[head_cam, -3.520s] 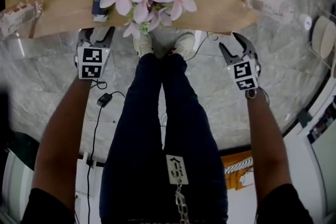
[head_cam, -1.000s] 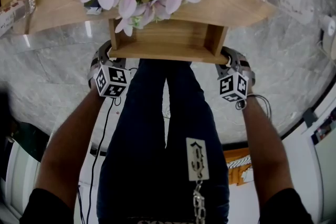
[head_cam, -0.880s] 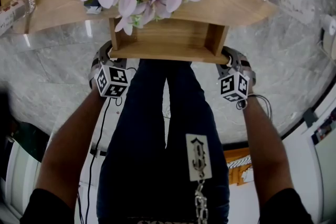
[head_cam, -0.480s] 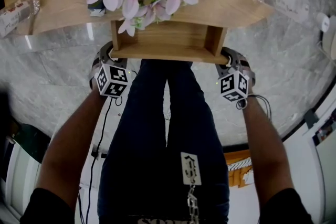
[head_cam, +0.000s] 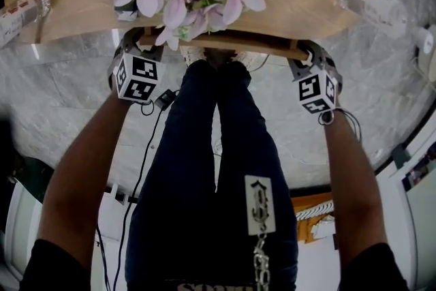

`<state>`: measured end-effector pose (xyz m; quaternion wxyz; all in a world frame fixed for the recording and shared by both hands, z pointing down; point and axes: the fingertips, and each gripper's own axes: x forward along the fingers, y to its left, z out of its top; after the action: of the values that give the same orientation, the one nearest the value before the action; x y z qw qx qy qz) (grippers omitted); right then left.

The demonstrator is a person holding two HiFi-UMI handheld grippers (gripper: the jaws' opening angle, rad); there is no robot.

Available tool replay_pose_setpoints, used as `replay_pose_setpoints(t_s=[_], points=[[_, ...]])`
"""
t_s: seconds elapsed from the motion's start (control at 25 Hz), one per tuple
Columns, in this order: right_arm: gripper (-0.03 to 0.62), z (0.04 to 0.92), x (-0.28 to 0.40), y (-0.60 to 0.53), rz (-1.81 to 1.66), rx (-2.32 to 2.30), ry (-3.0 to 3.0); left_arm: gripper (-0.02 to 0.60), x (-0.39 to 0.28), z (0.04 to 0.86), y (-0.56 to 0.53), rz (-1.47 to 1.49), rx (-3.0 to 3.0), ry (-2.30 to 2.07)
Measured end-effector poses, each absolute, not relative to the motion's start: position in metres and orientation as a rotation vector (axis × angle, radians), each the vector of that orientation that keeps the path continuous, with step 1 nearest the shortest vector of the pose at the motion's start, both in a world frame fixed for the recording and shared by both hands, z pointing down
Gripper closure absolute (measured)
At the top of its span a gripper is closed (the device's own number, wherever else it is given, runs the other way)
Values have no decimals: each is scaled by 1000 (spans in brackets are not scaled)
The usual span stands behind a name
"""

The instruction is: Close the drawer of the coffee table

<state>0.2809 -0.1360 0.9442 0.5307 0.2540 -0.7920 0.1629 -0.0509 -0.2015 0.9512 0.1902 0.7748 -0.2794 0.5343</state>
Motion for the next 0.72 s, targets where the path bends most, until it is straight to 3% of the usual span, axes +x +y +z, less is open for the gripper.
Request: replay_pose_setpoints(t_s=[0.2,0.48,0.56,0.72], points=[[428,944,288,-167,465,733,-1910,393,-46,951,-230,1388,2163,-844],[368,949,311,-165,1022,1115,-1828,351,-64,953,-231,967,1757,-1058],[368,938,318,-163,1104,1218,-1784,421,-75,942,-227,916,1698,-1119],[370,891,320,-151,1167,1300,-1772,497,-79,893,-194,894,1730,-1037]])
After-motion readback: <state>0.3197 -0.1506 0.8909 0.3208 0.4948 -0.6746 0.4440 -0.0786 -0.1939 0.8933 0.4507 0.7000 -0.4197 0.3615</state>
